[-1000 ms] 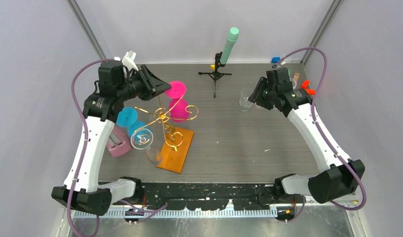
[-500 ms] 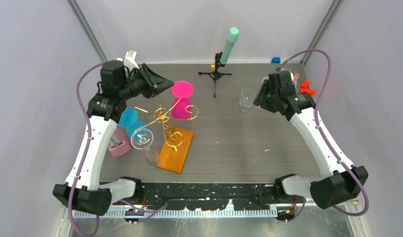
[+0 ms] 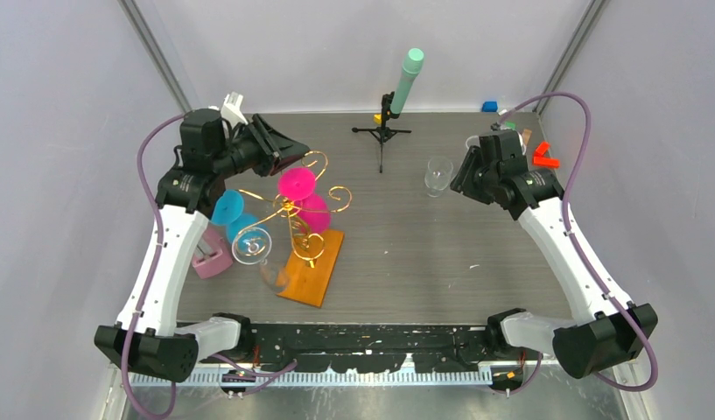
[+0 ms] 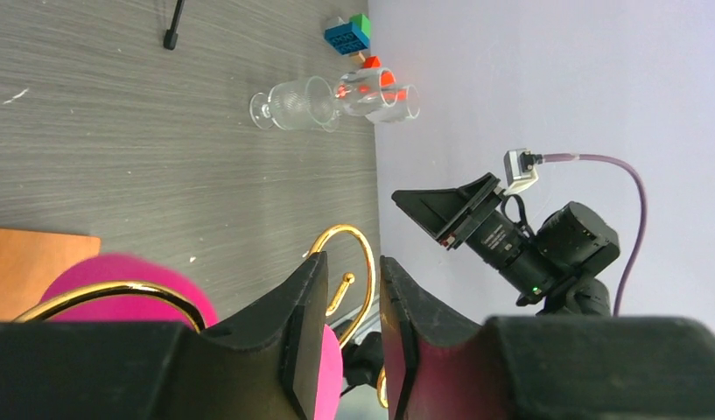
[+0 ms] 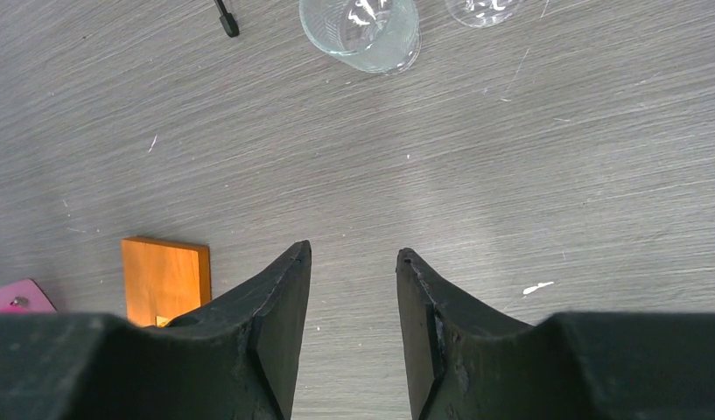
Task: Take the wine glass off the wine glass rack
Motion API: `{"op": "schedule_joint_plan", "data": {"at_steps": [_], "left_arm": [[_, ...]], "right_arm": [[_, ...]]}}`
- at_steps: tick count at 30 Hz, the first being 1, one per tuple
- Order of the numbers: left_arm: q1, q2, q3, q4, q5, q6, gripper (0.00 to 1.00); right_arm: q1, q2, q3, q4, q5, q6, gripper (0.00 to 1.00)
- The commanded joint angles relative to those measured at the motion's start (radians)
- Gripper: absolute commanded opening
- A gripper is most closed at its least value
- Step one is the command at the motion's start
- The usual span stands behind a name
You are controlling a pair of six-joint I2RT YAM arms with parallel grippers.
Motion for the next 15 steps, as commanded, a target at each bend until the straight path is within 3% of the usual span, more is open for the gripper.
{"op": "schedule_joint_plan", "data": {"at_steps": [1, 8, 15], "left_arm": [[0.006, -0.029, 0.047, -0.044, -0.039, 0.075, 0.32], [0.006, -0.015, 0.164, -0.176, -0.084, 0.236, 0.45], [0.006, 0.029, 0.263, -0.355, -0.091, 0.396, 0.48]], "right_arm": [[0.001, -0.037, -0.007, 0.020, -0.022, 0.007, 0.46], [0.001, -0.037, -0.010, 0.024, -0.041, 0.011, 0.46], [0.001, -0.034, -0.003, 0.025, -0.107, 0.008, 0.46]]}}
